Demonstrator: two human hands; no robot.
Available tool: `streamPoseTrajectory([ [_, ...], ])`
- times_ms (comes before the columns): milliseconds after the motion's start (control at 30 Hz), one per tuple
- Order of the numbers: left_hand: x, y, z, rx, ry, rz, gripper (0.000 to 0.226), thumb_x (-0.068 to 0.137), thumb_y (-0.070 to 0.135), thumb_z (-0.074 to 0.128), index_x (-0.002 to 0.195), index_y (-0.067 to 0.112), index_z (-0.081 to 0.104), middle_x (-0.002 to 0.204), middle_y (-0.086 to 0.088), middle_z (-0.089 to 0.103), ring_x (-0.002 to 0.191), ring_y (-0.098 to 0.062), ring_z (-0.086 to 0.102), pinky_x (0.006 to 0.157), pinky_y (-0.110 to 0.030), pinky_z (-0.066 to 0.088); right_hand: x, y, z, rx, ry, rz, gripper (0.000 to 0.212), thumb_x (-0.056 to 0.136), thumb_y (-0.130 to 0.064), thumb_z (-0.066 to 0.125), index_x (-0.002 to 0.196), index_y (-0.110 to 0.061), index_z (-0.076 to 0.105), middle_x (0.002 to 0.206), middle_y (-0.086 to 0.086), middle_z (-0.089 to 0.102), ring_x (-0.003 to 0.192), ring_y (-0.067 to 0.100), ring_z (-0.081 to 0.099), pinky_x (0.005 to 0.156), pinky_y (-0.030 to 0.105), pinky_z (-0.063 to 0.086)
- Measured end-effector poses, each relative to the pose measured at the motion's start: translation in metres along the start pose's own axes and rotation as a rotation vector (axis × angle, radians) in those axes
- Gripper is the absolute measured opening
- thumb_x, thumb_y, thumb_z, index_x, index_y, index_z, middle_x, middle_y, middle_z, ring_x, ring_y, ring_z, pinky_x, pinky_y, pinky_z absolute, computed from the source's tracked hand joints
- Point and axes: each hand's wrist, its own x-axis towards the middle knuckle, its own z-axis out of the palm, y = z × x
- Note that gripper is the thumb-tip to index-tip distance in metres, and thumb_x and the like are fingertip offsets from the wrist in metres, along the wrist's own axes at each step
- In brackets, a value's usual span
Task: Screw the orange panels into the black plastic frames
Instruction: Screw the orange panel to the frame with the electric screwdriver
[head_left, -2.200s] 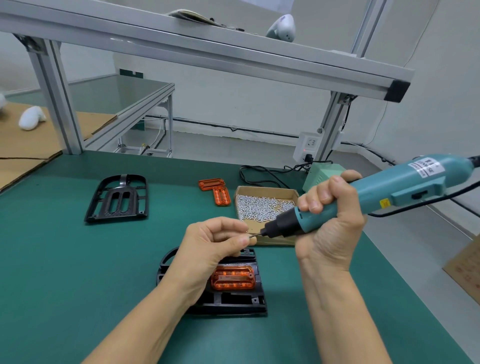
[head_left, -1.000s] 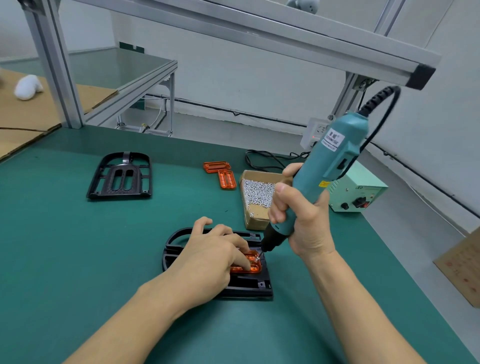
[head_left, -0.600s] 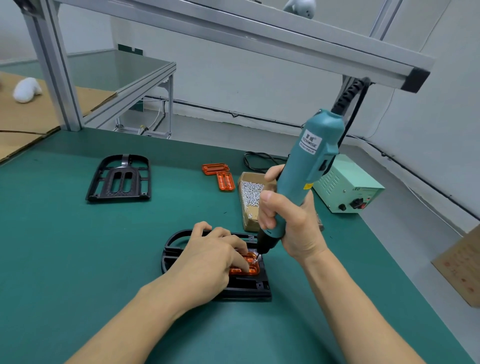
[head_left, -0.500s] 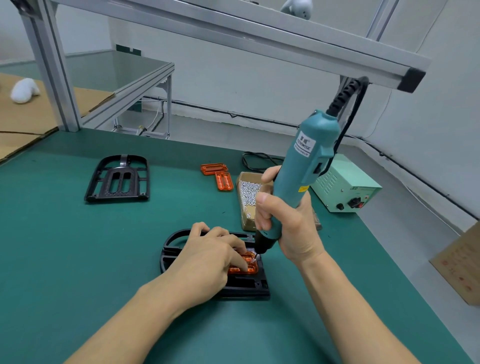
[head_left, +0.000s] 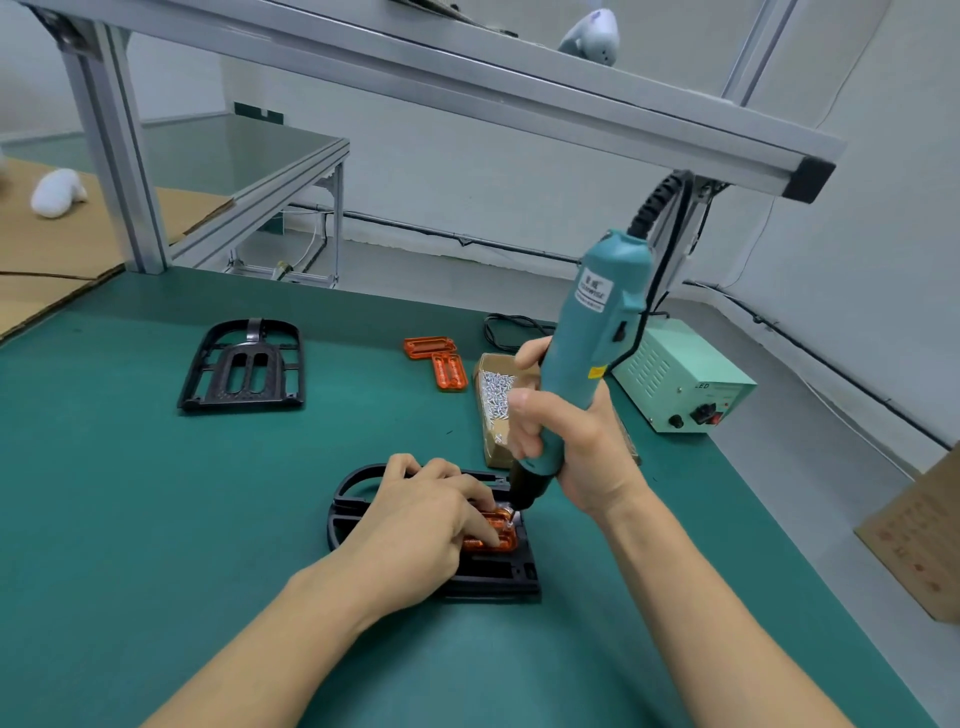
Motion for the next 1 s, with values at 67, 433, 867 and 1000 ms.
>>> streamPoseTrajectory([
  [67,-0.0003,-0.0003,0.0001,-0.012,-0.003,-0.001,0.046,0.092,0.010,0.044,0.110,0.046,0.066,0.130,0.033,0.046,0.117,0.002,0.027,0.085,-0.023,0.012,0.0012,-0.0005,-0.0022,-0.022,0.024,0.009,0.021,0.073,-0.016,0.064,0.090,-0.027,0.060,0.047,-0.002,0.046,0.043,0.016,0.043,0.052,0.028,0.044],
  [433,0.0001,-0.0009,0.0011,-0.028,0.010,-0.007,0.044,0.093,0.011,0.045,0.108,0.047,0.067,0.128,0.032,0.048,0.115,0.003,0.028,0.083,-0.024,0.011,-0.0029,0.0018,0.0023,-0.014,0.100,-0.029,0.026,0.069,-0.014,0.064,0.089,-0.022,0.050,0.061,-0.002,0.048,0.044,0.019,0.038,0.052,0.028,0.041],
  [867,-0.0006,-0.0017,0.0039,-0.077,0.019,-0.023,0.043,0.093,0.011,0.046,0.106,0.045,0.069,0.126,0.030,0.049,0.114,0.001,0.027,0.083,-0.027,0.014,-0.0044,-0.0020,-0.0016,0.103,-0.029,-0.004,0.027,0.070,-0.007,0.061,0.090,-0.023,0.055,0.058,-0.001,0.044,0.041,0.015,0.037,0.050,0.026,0.041],
  [1000,0.0002,-0.0020,0.0038,-0.073,0.015,-0.024,0.043,0.093,0.011,0.046,0.106,0.045,0.069,0.126,0.030,0.049,0.114,0.001,0.027,0.082,-0.028,0.015,-0.0040,-0.0031,-0.0044,0.120,0.083,0.021,0.027,0.074,0.004,0.053,0.091,-0.016,0.054,0.054,0.003,0.040,0.041,0.016,0.035,0.048,0.027,0.041],
])
